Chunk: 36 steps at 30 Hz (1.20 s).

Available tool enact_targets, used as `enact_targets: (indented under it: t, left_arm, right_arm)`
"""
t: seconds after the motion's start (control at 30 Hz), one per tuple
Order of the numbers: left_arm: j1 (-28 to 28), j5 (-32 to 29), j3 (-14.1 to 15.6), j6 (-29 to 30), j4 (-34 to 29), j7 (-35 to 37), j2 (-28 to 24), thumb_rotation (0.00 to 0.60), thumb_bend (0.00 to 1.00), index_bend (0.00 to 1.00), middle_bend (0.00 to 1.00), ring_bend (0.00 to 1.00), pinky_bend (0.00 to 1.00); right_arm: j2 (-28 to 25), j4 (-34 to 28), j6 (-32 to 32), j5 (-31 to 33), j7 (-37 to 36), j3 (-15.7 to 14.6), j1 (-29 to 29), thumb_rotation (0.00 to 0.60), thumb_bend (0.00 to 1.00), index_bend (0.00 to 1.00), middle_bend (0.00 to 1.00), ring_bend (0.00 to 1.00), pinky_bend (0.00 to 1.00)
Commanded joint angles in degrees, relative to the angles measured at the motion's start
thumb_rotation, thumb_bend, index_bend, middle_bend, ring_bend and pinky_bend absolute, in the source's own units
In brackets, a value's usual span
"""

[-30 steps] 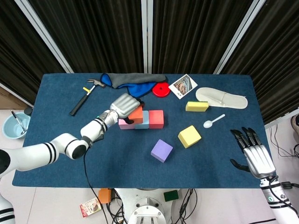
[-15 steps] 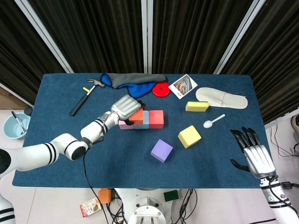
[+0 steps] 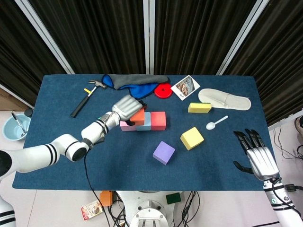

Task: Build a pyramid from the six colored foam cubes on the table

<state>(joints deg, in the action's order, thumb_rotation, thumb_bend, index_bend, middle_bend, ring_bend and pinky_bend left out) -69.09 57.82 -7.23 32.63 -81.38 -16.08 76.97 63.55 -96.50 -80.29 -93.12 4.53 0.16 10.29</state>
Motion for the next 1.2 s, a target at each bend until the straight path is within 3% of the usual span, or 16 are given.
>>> enact_targets:
  t: [0.03, 0.8, 1.2]
  left_arm:
    - [-0.08, 0.04, 0.17, -0.13, 0.17, 0.0, 0.12, 0.579, 0.21, 0.32, 0.33, 0.31, 0.36]
    - [0.19, -0.05, 1.26, 0.75, 0.55, -0.44, 0.53, 0.55, 0.21, 0.27, 0.26, 0.27, 0.34]
    - [0.13, -0.81, 1.41, 1.08, -0.13, -0.94, 0.29, 0.35, 0.2, 0.23, 0.2, 0.25, 0.33]
  right_arm:
    - [0.01, 0.02, 0.02, 0.04, 0.01, 0.02, 0.0, 0.6, 0.2, 0.0, 0.1, 0.01, 0.02]
    - [0.17, 0.14, 0.17, 0.07, -0.03, 0.03, 0.02, 0.6, 0.2, 0.0, 0.1, 0.01, 0.02]
    - [0.39, 0.51, -0.03, 0.07, -0.32, 0.02, -0.09, 0.6, 0.2, 0.0, 0.1, 0.01, 0.02]
